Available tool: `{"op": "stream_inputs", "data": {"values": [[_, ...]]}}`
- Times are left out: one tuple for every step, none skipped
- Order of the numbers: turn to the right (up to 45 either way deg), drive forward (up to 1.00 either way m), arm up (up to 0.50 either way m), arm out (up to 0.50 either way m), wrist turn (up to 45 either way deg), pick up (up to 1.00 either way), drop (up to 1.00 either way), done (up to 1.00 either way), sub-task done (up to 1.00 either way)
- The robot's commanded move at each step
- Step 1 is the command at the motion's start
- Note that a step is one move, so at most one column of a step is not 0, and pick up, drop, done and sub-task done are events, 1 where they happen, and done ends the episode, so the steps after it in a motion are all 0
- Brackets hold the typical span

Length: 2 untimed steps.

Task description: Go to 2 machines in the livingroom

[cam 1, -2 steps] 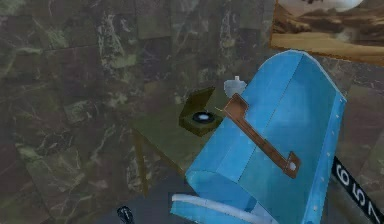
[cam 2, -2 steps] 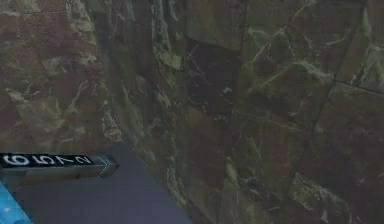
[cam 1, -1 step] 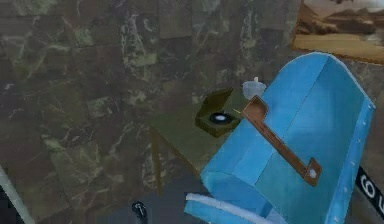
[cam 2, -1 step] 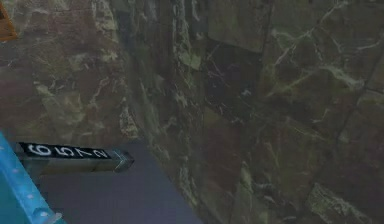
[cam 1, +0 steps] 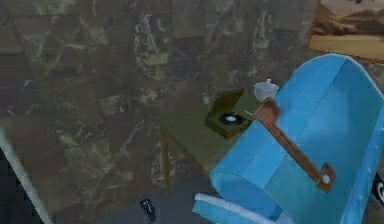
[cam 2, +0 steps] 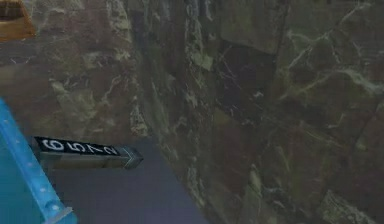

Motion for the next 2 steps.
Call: {"op": "stream_inputs", "data": {"values": [[0.0,0.35,0.0,0.0,0.0,0.0,0.0,0.0,0.0],[15.0,0.0,0.0,0.0,0.0,0.0,0.0,0.0,0.0]]}}
